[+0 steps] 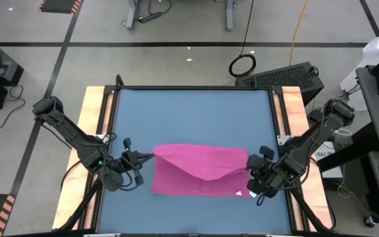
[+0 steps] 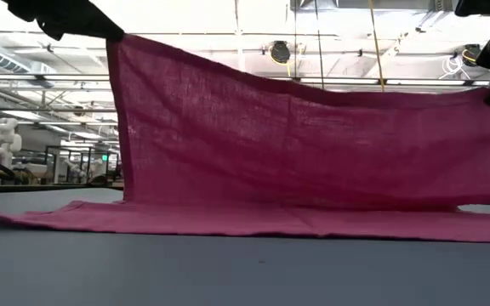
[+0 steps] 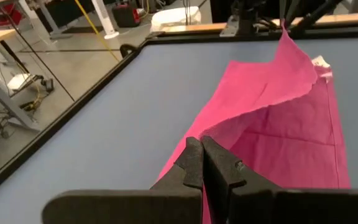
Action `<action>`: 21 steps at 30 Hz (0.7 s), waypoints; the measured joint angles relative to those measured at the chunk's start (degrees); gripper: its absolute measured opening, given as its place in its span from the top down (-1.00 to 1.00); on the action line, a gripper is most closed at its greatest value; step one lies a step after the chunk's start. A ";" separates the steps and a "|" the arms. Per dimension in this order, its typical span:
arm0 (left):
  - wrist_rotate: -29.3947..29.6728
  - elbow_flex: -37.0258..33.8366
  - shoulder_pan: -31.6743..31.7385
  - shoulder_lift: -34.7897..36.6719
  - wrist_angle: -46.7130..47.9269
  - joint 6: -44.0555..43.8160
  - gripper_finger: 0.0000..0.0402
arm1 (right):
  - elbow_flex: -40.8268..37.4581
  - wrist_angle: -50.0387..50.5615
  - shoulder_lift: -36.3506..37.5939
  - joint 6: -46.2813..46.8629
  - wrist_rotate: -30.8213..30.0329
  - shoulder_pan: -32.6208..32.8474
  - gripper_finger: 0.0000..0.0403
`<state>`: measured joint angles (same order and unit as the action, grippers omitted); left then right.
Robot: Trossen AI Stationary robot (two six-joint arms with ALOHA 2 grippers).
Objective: Roll towel into tight, uniform cylinder
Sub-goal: Fold the pink towel
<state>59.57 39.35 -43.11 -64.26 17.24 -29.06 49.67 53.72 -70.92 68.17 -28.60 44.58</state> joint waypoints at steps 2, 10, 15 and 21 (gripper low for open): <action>0.03 0.00 0.00 0.60 0.02 0.47 1.00 | 0.00 -0.24 0.56 0.08 0.00 0.00 0.92; -5.12 0.00 -0.06 0.36 -0.72 -0.59 1.00 | 0.04 -3.52 2.64 0.16 1.53 1.36 0.92; -5.69 0.00 -0.20 0.38 -2.19 -0.53 1.00 | 0.04 -5.27 3.45 0.36 1.73 2.07 0.92; -10.34 0.00 -0.20 0.06 -2.19 -0.61 1.00 | 0.04 -6.35 2.96 2.53 3.43 4.11 0.92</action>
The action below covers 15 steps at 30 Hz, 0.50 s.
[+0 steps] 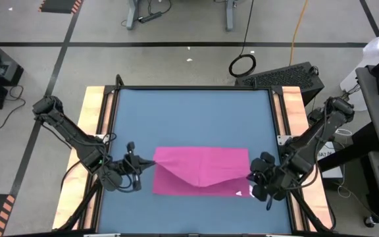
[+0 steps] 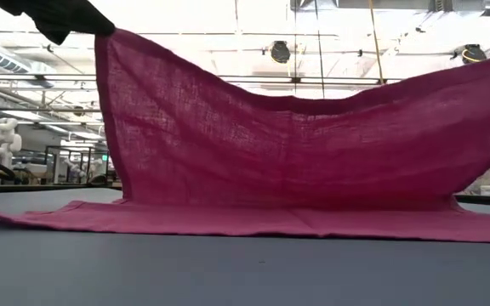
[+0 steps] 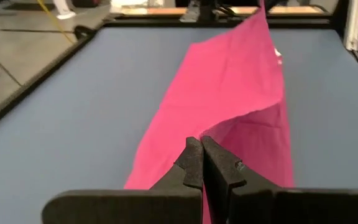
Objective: Roll towel into tight, uniform cylinder
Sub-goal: Fold the pink towel
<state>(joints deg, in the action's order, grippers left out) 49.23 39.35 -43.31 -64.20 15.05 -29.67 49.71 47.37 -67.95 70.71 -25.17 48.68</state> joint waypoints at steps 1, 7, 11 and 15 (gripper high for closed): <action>-0.90 0.00 0.00 -0.21 -0.02 -0.01 1.00 | 0.00 0.00 -0.20 0.15 0.00 0.42 0.92; -2.53 0.00 0.00 -2.94 -0.03 -1.53 1.00 | 0.00 -0.09 -2.60 2.63 0.03 2.31 0.92; -2.55 0.00 0.00 -4.94 0.03 -2.29 1.00 | 0.00 -0.90 -4.77 4.23 0.02 3.12 0.92; -2.55 0.00 0.00 -6.44 0.66 -4.24 1.00 | 0.00 -2.66 -7.33 5.17 0.92 3.63 0.92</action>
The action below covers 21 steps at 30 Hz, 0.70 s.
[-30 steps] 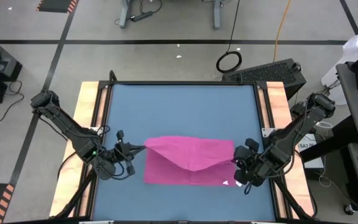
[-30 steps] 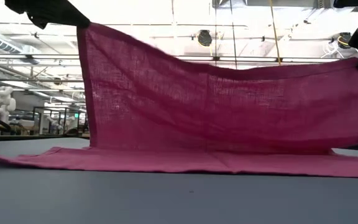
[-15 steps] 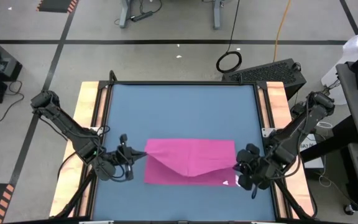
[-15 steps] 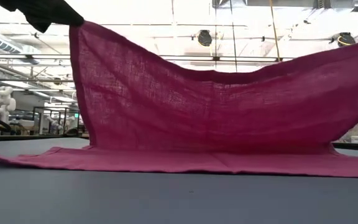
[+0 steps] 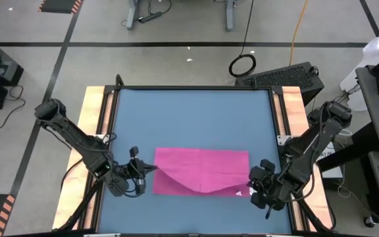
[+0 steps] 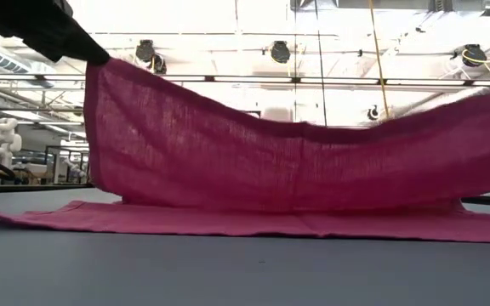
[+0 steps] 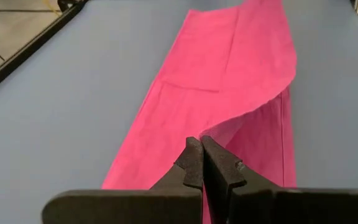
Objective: Roll towel into tight, uniform cylinder
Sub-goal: Fold the pink towel
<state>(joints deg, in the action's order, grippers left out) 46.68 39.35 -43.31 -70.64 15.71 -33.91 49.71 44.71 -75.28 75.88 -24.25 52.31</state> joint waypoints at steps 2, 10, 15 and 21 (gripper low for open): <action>-0.02 0.00 0.00 -0.66 0.10 -0.30 1.00 | 0.02 -0.66 -1.32 0.22 1.18 -0.01 0.92; -0.04 0.00 0.04 -3.04 -0.03 -0.48 1.00 | 0.02 -3.66 -7.81 1.52 5.34 -0.07 0.92; -0.02 0.00 0.04 -3.27 0.10 -1.80 1.00 | 0.02 -6.35 -10.53 1.51 8.44 -0.07 0.92; -2.08 0.00 0.04 -3.27 0.02 -1.86 1.00 | 0.02 -6.57 -11.59 1.53 9.55 -0.07 0.92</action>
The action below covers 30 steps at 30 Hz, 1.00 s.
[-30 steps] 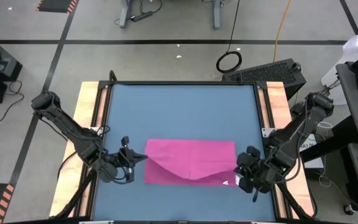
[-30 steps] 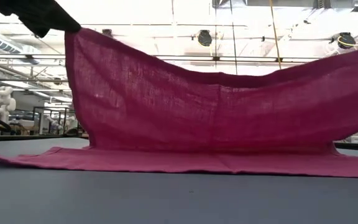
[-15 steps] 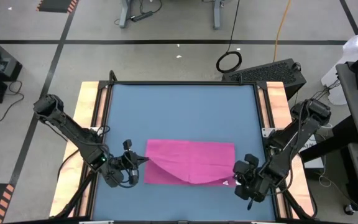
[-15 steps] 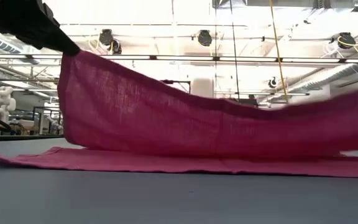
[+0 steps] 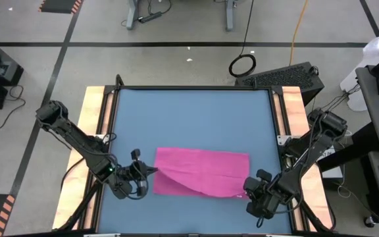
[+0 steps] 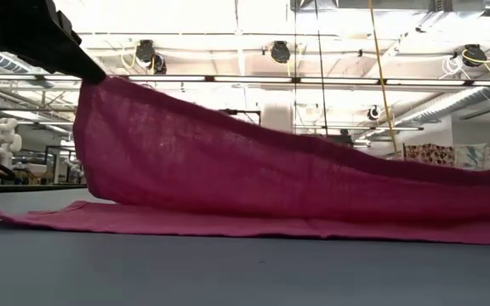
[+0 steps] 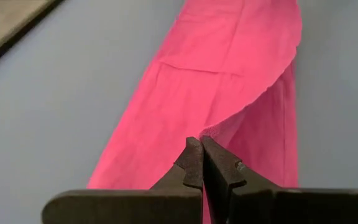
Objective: Roll towel into tight, uniform cylinder
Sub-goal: Fold the pink towel
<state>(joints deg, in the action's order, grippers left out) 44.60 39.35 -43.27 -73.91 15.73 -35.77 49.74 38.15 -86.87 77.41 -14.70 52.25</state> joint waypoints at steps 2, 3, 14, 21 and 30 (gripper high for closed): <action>-0.68 0.00 0.00 -0.02 -0.16 -0.02 1.00 | 0.00 -0.19 0.00 0.15 -0.13 0.00 0.92; -0.82 0.00 0.00 -0.02 -0.28 -0.02 1.00 | 0.00 -0.29 0.00 0.26 -0.15 0.00 0.91; -0.94 0.00 0.00 -0.02 -0.24 0.00 1.00 | 0.00 -2.36 0.00 0.05 0.00 0.74 0.52; -0.94 0.00 0.00 -0.02 -0.24 0.00 1.00 | 0.00 -2.18 0.00 -0.26 -0.13 0.74 0.29; -0.94 0.00 0.00 -0.02 -0.26 -0.02 0.91 | 0.00 -2.16 0.02 -0.28 -0.18 1.15 0.26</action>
<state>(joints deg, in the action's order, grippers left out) 43.66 39.35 -43.27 -73.93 15.46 -35.79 49.74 35.99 -86.85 77.12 -14.88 53.40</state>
